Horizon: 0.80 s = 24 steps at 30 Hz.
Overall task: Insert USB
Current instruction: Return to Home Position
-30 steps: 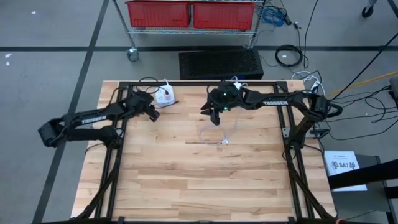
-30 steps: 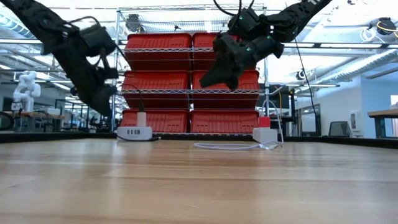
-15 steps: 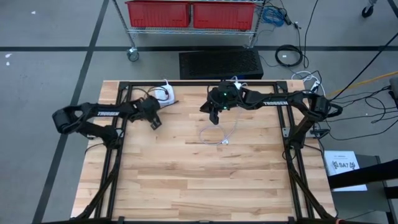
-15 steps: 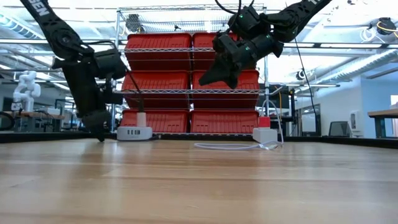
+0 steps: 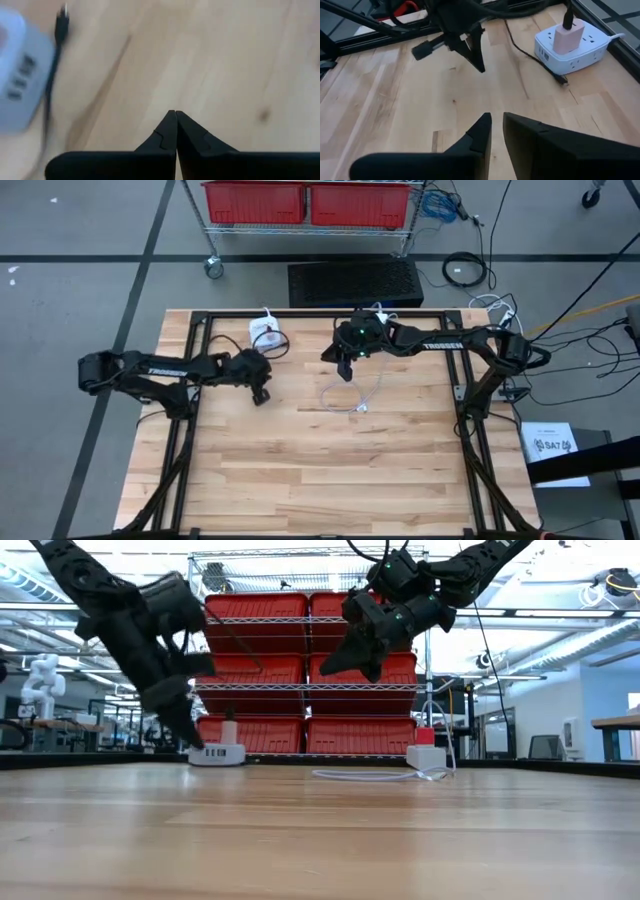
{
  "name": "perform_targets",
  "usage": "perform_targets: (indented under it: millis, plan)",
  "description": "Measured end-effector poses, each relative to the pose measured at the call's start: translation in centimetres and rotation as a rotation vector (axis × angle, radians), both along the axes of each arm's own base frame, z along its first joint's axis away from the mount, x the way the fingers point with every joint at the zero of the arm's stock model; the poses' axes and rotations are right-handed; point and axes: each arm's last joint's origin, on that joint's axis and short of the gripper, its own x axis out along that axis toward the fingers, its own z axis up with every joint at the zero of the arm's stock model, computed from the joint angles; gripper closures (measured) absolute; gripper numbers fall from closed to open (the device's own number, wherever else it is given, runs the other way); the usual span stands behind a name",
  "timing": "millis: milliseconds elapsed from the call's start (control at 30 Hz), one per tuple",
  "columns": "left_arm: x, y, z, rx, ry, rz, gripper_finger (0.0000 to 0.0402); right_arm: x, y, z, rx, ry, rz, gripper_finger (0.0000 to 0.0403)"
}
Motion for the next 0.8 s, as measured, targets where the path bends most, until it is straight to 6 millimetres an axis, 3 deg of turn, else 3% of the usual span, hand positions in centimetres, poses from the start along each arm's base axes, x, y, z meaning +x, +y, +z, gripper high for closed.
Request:
perform_targets:
  millis: [200,533,800]
  plan:
    - [0.5,-0.2,2.1,0.053,-0.178,0.040,0.0399,-0.1,0.2,0.2,-0.015,0.003,0.013,0.0362]
    - [0.3,-1.4,7.1,0.006,-0.591,-0.155,0.0401,-1.0,2.2,2.4,-0.167,-0.035,0.121,0.0382]
    - [-2.3,-2.0,10.0,0.113,-0.779,-0.187,0.0401,-4.8,3.6,1.6,-0.237,-0.078,0.157,0.0402]
